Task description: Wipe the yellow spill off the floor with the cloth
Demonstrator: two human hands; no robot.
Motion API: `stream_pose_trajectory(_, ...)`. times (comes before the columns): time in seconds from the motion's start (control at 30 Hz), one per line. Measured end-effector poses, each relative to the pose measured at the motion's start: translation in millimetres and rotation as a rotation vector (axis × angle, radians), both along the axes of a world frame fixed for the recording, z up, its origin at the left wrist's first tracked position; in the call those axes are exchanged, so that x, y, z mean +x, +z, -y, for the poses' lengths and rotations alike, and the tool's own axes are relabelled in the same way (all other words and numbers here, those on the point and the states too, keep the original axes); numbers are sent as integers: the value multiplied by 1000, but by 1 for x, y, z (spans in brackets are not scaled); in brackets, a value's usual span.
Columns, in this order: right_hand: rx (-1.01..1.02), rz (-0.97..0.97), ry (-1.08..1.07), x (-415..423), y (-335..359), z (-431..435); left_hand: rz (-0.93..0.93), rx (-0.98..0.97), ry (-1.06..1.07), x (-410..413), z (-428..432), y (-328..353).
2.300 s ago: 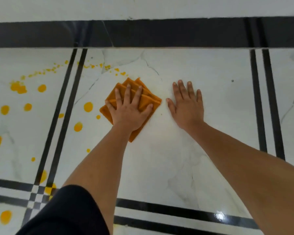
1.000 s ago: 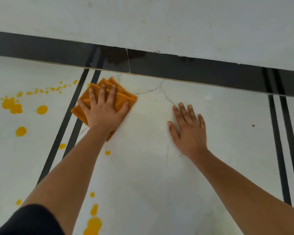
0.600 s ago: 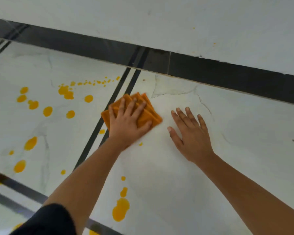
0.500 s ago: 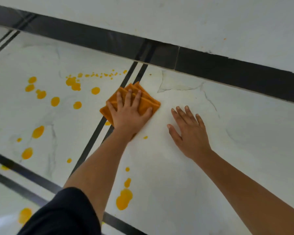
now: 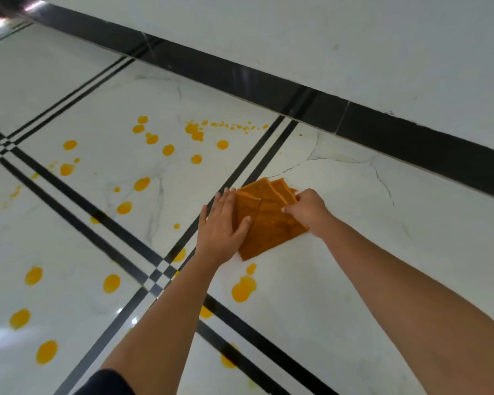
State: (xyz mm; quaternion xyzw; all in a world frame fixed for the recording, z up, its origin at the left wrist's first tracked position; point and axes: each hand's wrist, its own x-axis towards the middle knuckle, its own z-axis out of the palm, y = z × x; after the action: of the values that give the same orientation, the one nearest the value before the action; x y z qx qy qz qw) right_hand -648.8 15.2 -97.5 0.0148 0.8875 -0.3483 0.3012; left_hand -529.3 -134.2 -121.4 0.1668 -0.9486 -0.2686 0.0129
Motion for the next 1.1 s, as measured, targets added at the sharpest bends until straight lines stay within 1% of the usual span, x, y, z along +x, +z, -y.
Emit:
stream_pose_trajectory(0.07, -55, 17, -36, -1, 16, -8, -7, 12, 49, 11, 4, 6)
stream_pose_trajectory(0.17, -120, -84, -76, -5, 50, -16, -33, 23, 134, 20, 10, 14)
stream_pose_trajectory(0.27, -64, -246, 57, -4, 81, -6, -23, 48, 177, 21, 13, 20)
stream_pose_trajectory(0.37, -4, -396, 209, 13, 90, 10, -3, 50, 179, 22, 13, 20)
stream_pose_trajectory(0.43, -22, -374, 318, 32, 80, 20, -4, 45, 188, 25, 15, 18)
stream_pose_trajectory(0.5, -9, -254, 410, 50, 60, 33, 27, 34, 199, 31, 20, 14)
stream_pose_trajectory(0.53, 65, -215, 442, 56, 47, 39, 65, 14, 190, 35, 25, 12)
stream_pose_trajectory(0.6, 292, -195, 503, 60, 17, 48, 183, -68, 132, 42, 37, 8)
stream_pose_trajectory(0.63, 370, -211, 519, 63, 4, 51, 245, -112, 97, 45, 44, 7)
stream_pose_trajectory(0.7, 433, -285, 553, 68, -23, 52, 322, -175, 41, 48, 57, 7)
stream_pose_trajectory(0.8, 439, -483, 567, 55, -46, 57, 359, -234, 14, 50, 72, 6)
stream_pose_trajectory(0.9, 400, -576, 603, 27, -51, 92, 397, -270, 74, 62, 81, -1)
stream_pose_trajectory(0.93, 378, -608, 657, 28, -50, 103, 409, -278, 93, 68, 81, -3)
stream_pose_trajectory(0.97, 336, -646, 757, 35, -51, 110, 418, -278, 119, 76, 80, -4)
stream_pose_trajectory(1.03, 257, -766, 1017, 53, -57, 100, 393, -257, 166, 91, 76, -4)
stream_pose_trajectory(1.07, 231, -790, 1127, 55, -58, 91, 381, -238, 199, 100, 74, -4)
stream_pose_trajectory(1.1, 226, -780, 1158, 49, -57, 87, 369, -225, 222, 108, 71, -4)
